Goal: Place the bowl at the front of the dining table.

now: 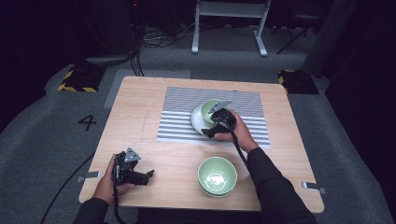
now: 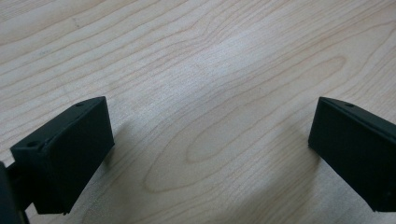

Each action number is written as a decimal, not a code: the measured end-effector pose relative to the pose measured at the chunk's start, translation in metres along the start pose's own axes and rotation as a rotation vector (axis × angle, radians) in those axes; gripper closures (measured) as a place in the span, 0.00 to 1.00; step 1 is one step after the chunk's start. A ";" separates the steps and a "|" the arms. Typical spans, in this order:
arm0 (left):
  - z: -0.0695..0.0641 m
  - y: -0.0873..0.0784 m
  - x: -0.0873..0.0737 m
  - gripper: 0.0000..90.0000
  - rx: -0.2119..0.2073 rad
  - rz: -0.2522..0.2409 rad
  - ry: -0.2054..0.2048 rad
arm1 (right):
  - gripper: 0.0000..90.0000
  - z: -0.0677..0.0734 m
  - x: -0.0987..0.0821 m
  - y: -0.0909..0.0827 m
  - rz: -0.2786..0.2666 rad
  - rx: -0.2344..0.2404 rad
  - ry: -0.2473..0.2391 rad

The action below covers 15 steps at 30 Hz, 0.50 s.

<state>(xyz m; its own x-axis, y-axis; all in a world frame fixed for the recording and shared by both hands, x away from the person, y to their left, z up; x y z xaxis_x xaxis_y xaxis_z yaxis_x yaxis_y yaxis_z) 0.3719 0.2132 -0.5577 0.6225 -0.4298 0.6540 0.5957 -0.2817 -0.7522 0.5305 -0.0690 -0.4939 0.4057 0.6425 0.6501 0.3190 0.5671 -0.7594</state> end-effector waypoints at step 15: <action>0.000 0.000 0.000 0.00 0.001 -0.001 0.001 | 0.24 0.006 -0.003 -0.016 0.005 0.003 -0.018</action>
<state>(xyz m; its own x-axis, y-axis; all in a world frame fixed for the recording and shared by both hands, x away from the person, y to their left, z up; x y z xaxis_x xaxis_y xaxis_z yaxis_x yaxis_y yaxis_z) 0.3720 0.2133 -0.5576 0.6215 -0.4304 0.6546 0.5970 -0.2809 -0.7515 0.5195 -0.0768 -0.4836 0.3919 0.6546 0.6465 0.3144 0.5651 -0.7628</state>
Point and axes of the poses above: each handheld gripper's, and its own axes: y roughly forward along the jaws, x roughly out of its top, z roughly to its left, the point moved 7 cm from there along y, roughly forward along the jaws, and after that the axes turned 8 degrees about x, right-handed, at the moved point
